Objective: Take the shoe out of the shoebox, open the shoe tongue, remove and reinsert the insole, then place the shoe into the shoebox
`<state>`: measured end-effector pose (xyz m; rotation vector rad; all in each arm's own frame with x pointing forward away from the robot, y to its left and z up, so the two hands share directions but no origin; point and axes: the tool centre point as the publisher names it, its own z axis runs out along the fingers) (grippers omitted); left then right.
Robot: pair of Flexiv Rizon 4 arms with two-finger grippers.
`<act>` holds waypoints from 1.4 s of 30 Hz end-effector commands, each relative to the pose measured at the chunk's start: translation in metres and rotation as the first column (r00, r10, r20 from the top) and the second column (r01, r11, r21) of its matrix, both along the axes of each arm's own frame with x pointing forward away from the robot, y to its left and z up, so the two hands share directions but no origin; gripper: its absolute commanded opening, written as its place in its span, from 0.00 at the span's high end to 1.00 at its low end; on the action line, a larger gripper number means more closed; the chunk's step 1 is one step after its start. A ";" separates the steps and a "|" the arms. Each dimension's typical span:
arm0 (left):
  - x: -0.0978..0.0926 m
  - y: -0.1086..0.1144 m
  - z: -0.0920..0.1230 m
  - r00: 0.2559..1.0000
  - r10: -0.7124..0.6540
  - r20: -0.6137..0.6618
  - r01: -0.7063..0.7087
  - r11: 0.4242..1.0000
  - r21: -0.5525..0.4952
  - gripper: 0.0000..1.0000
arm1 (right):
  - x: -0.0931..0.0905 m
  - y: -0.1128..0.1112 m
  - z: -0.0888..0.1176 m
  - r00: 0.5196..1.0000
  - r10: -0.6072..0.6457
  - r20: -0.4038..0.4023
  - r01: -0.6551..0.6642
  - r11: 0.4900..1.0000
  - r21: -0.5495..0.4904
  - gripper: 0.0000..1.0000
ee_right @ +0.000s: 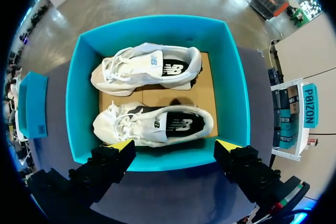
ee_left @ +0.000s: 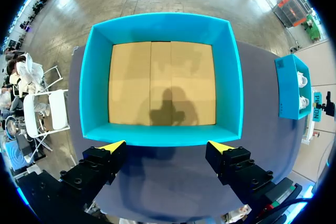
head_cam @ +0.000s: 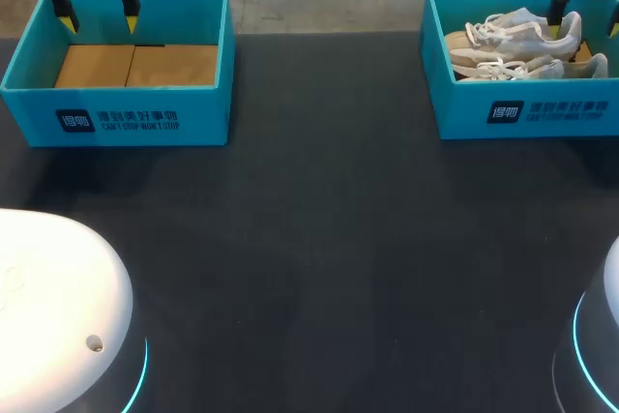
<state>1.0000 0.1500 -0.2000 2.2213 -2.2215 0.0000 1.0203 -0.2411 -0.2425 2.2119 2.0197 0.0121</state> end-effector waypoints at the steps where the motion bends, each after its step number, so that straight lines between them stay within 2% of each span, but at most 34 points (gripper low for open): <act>1: 0.000 0.000 0.000 1.000 0.000 0.000 0.000 1.000 0.000 0.00 | -0.001 0.000 0.000 1.000 0.000 0.002 0.000 1.000 0.001 0.00; 11: 0.000 0.000 0.000 1.000 0.000 0.000 0.000 1.000 0.000 0.00 | 0.003 -0.032 -0.025 0.997 -0.029 -0.070 0.032 0.999 0.042 0.00; 28: 0.000 0.000 0.000 1.000 0.000 0.000 0.000 1.000 0.000 0.00 | 0.005 -0.048 -0.067 0.998 -0.001 -0.067 0.006 0.997 0.074 0.00; 42: 0.000 0.000 0.000 1.000 0.000 0.000 0.000 1.000 0.000 0.00 | 0.010 -0.064 -0.095 0.999 -0.014 -0.049 0.017 0.998 0.063 0.00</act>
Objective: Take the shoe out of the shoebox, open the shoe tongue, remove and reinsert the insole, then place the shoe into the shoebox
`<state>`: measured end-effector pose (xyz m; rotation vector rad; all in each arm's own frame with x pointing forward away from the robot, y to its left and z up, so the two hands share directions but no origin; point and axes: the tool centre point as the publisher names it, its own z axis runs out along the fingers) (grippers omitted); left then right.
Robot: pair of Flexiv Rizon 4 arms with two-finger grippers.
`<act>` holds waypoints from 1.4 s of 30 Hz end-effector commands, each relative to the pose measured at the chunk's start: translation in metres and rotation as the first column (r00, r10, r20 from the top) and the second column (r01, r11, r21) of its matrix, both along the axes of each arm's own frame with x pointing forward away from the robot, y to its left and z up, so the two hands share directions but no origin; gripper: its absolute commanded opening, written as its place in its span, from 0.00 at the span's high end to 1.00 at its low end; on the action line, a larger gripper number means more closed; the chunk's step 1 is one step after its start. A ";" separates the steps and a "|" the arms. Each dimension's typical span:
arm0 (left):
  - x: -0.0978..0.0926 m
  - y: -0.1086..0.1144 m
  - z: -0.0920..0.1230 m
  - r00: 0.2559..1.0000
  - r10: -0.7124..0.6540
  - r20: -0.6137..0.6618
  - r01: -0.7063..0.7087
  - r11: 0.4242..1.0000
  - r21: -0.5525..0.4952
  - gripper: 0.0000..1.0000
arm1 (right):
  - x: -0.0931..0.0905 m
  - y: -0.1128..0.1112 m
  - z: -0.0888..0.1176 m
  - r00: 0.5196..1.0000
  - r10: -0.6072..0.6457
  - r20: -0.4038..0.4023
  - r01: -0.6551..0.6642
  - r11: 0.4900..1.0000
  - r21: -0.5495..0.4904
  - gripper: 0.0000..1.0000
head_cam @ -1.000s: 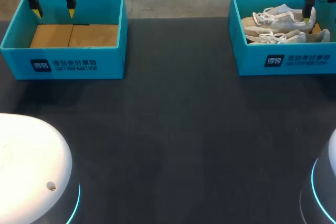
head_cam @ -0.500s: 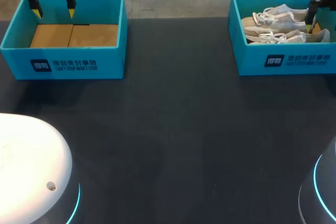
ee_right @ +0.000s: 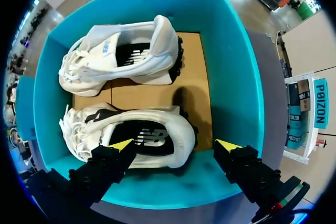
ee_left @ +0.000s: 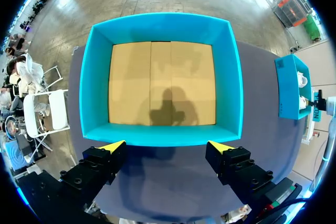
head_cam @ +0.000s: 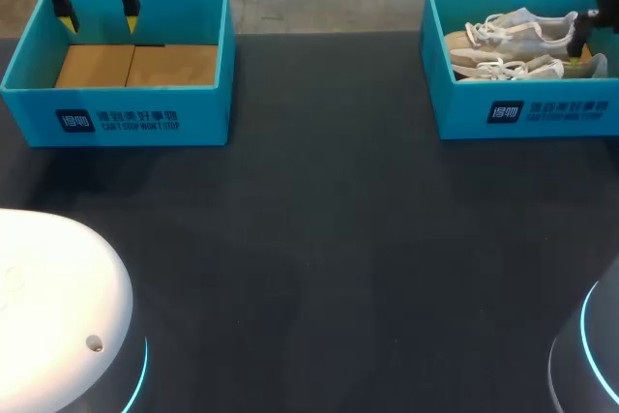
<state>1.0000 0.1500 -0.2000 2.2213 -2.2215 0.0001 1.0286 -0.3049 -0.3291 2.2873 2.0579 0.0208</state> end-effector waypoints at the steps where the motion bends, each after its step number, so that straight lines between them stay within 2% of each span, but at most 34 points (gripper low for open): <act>1: 0.000 0.000 0.000 1.000 0.000 0.000 0.000 1.000 0.000 0.00 | 0.001 -0.001 -0.010 1.000 -0.001 0.001 0.001 1.000 0.001 0.00; 9: 0.000 0.000 0.000 1.000 0.000 0.000 0.000 1.000 0.000 0.00 | 0.005 -0.003 -0.021 1.000 -0.011 -0.001 0.011 1.000 -0.002 0.00; 13: 0.000 0.000 0.000 1.000 0.000 0.000 0.000 1.000 0.000 0.00 | 0.008 -0.005 -0.024 1.000 -0.014 -0.005 0.014 1.000 -0.012 0.05; 15: 0.000 0.000 0.000 1.000 0.000 0.000 0.000 1.000 0.000 0.00 | 0.009 -0.006 -0.026 1.000 -0.014 -0.010 0.014 1.000 -0.017 0.05; 21: 0.000 0.000 0.000 1.000 0.000 0.000 0.000 1.000 0.000 0.00 | 0.010 -0.007 -0.033 1.000 -0.015 -0.026 0.015 1.000 -0.024 0.27; 26: 0.000 0.000 0.000 1.000 0.000 0.000 0.000 1.000 0.000 0.00 | 0.011 -0.009 -0.036 0.999 -0.019 -0.031 0.018 0.999 -0.033 0.25; 29: 0.000 0.000 0.000 1.000 0.000 0.000 0.000 1.000 0.000 0.00 | 0.011 -0.011 -0.038 0.999 -0.025 -0.035 0.024 0.999 -0.035 0.35; 30: 0.000 0.000 0.000 1.000 0.000 0.000 0.000 1.000 0.000 0.00 | 0.011 -0.011 -0.039 0.999 -0.028 -0.037 0.026 0.999 -0.036 0.35; 31: 0.000 0.000 0.000 1.000 0.000 0.000 0.000 1.000 0.000 0.00 | 0.011 -0.012 -0.039 0.999 -0.028 -0.038 0.027 0.999 -0.036 0.39; 32: 0.000 0.000 0.000 1.000 0.000 0.000 0.000 1.000 0.000 0.00 | 0.010 -0.012 -0.040 0.999 -0.029 -0.039 0.027 0.999 -0.038 0.52; 37: 0.000 0.000 0.000 1.000 0.000 0.000 0.000 1.000 0.000 0.00 | 0.009 -0.011 -0.042 0.999 -0.027 -0.046 0.025 0.999 -0.047 0.65; 38: 0.000 0.000 0.000 1.000 0.000 0.000 0.000 1.000 0.000 0.00 | 0.009 -0.010 -0.042 0.998 -0.028 -0.047 0.025 0.999 -0.048 0.71; 39: 0.000 0.000 0.000 1.000 0.000 0.000 0.000 1.000 0.000 0.00 | 0.010 -0.010 -0.043 0.998 -0.030 -0.051 0.028 0.998 -0.049 0.88; 40: 0.000 0.000 0.000 1.000 0.000 0.000 0.000 1.000 0.000 0.00 | 0.010 -0.010 -0.043 0.998 -0.031 -0.052 0.028 0.998 -0.049 1.00; 42: 0.000 0.000 0.000 1.000 0.000 0.000 0.000 1.000 0.000 0.00 | 0.009 -0.010 -0.043 0.998 -0.032 -0.054 0.029 0.998 -0.051 1.00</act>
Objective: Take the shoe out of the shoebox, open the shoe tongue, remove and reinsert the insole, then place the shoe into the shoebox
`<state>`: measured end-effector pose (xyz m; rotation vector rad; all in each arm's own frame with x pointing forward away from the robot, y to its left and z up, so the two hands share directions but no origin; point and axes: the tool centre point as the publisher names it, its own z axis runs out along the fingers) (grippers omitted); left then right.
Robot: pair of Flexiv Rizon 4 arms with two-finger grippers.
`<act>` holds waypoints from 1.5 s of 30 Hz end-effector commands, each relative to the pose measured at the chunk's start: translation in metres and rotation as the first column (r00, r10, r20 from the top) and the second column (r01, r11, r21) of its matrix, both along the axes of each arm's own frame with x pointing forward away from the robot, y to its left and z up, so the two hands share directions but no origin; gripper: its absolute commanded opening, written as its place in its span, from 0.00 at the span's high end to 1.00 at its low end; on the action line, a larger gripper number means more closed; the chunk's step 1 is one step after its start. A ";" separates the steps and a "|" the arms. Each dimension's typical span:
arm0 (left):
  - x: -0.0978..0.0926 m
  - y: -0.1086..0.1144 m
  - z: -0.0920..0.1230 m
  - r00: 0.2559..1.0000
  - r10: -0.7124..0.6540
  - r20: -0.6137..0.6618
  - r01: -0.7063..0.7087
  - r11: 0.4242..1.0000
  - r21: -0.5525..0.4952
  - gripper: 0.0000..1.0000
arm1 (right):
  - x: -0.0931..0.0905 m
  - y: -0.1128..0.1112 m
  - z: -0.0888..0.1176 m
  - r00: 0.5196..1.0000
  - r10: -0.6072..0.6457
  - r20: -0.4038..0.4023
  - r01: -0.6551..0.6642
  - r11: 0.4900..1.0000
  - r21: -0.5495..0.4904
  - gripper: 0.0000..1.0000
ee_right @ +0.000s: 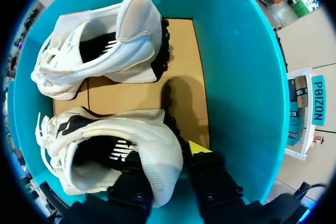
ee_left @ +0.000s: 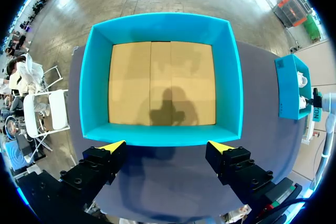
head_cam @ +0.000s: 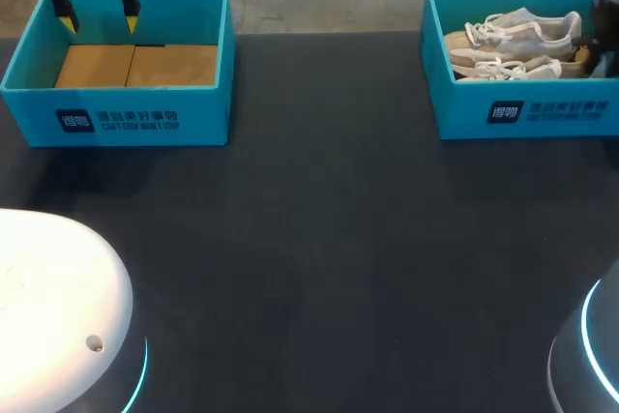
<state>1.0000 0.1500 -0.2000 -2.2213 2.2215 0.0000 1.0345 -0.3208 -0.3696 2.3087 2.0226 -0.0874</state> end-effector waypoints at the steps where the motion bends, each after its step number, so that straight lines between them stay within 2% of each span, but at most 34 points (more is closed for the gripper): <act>1: 0.000 0.000 0.000 1.000 0.000 0.000 0.000 1.000 0.000 0.00 | 0.003 0.006 -0.003 1.000 -0.002 -0.008 0.002 1.000 0.000 1.00; 10: 0.000 0.000 0.000 1.000 0.000 0.000 0.000 1.000 0.000 0.00 | -0.001 0.000 0.003 0.999 -0.040 -0.032 0.040 0.999 -0.019 1.00; 24: 0.000 0.000 0.000 1.000 0.000 0.000 0.000 1.000 0.000 0.00 | 0.004 -0.012 0.047 0.994 -0.109 0.002 0.109 0.993 -0.044 1.00; 32: 0.000 0.000 0.000 1.000 0.000 0.000 0.000 1.000 0.000 0.00 | 0.008 -0.011 0.087 0.993 -0.106 0.047 0.108 0.993 -0.041 1.00; 39: 0.000 0.000 0.000 1.000 0.000 0.000 0.000 1.000 0.000 0.00 | 0.008 -0.009 0.134 0.992 -0.108 0.068 0.108 0.994 -0.007 1.00; 45: 0.000 0.000 0.000 1.000 0.000 0.000 0.000 1.000 0.000 0.00 | 0.009 -0.006 0.154 0.990 -0.107 0.093 0.109 0.994 -0.022 1.00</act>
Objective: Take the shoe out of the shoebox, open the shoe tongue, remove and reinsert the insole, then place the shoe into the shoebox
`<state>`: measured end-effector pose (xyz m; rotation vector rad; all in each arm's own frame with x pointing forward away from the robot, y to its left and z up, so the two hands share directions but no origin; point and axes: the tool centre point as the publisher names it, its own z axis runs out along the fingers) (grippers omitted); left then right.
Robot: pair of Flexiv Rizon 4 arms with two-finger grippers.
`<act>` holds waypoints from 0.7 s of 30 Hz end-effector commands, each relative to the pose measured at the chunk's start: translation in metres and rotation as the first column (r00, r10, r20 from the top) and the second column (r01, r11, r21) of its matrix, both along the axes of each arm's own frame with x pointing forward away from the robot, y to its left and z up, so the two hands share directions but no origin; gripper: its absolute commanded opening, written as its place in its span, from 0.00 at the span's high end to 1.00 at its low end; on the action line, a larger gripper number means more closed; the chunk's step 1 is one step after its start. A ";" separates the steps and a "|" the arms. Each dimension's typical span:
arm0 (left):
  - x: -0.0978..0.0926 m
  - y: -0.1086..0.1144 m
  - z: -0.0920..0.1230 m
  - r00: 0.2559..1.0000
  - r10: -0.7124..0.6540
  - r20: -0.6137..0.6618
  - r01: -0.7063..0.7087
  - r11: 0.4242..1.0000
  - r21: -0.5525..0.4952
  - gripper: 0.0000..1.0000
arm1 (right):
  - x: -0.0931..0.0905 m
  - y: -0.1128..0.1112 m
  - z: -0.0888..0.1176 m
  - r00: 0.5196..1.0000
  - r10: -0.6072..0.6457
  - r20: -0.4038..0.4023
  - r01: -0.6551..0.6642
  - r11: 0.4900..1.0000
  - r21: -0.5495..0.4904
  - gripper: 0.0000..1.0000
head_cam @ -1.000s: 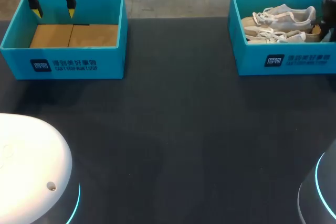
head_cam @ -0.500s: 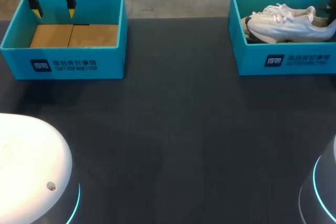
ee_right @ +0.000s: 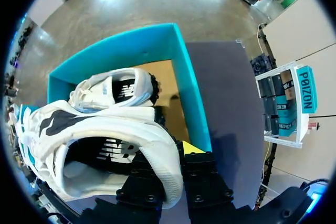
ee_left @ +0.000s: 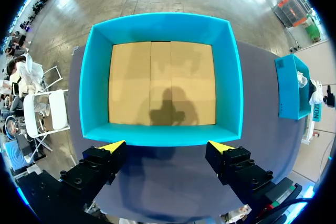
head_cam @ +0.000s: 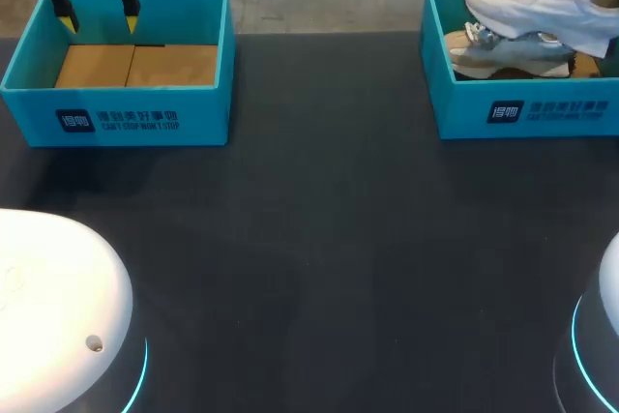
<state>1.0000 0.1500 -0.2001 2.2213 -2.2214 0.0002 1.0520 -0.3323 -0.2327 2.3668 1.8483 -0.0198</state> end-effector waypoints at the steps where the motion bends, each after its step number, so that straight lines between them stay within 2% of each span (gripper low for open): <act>1: 0.000 0.000 0.000 1.000 0.000 0.000 0.000 1.000 0.000 0.00 | -0.009 0.007 0.021 1.000 0.003 0.010 -0.003 1.000 0.001 1.00; 8: 0.000 0.000 0.000 1.000 0.000 0.000 0.000 1.000 0.000 0.00 | -0.014 0.015 0.038 1.000 -0.011 0.009 0.011 1.000 0.026 1.00; 21: 0.000 0.000 0.000 1.000 0.000 0.000 0.000 1.000 0.000 0.00 | -0.025 0.028 0.063 0.998 0.065 0.010 -0.065 0.998 0.016 1.00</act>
